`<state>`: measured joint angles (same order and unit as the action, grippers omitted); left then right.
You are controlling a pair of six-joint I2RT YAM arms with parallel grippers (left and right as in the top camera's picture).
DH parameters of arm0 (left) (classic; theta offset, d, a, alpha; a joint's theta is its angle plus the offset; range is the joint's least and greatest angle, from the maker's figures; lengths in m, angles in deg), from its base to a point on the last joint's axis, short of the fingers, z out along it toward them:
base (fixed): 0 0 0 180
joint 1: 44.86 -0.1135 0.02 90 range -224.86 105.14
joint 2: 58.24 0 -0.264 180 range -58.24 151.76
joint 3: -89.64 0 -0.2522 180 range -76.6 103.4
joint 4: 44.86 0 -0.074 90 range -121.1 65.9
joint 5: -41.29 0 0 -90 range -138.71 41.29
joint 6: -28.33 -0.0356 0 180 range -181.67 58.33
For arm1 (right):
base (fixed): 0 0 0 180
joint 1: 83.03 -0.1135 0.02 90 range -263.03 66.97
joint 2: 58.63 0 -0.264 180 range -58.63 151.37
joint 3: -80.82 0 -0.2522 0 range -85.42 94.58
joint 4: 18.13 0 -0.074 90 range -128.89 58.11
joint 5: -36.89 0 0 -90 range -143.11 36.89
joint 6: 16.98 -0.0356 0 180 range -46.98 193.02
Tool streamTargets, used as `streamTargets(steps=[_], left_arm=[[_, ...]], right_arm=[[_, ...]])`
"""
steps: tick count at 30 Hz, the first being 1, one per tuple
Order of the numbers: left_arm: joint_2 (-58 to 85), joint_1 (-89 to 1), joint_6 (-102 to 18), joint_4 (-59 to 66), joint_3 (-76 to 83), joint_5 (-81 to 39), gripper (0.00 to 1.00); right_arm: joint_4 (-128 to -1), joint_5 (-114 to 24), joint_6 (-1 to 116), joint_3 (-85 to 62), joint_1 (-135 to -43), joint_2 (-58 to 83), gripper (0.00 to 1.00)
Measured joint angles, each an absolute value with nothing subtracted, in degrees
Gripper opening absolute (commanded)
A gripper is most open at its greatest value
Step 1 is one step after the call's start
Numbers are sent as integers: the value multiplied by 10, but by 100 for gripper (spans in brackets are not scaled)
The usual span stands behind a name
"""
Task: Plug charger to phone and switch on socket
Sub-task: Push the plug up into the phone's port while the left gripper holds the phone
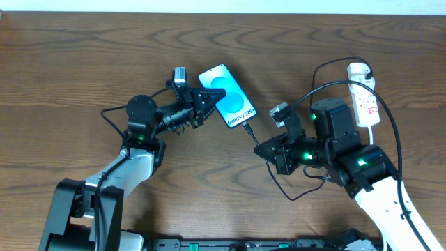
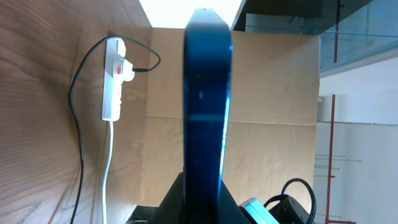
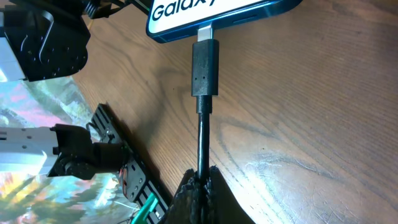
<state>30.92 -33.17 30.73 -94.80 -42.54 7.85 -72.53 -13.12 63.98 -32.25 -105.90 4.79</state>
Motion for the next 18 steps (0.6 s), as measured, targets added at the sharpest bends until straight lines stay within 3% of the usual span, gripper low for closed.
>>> streamTargets(steps=[12, 18], left_arm=[[309, -332, 312, -953, -425, 79, 7], [309, -334, 297, -1036, -424, 80, 7]], right_arm=[[-714, -131, 633, -323, -1059, 48, 1], [-702, -129, 631, -323, -1061, 48, 1]])
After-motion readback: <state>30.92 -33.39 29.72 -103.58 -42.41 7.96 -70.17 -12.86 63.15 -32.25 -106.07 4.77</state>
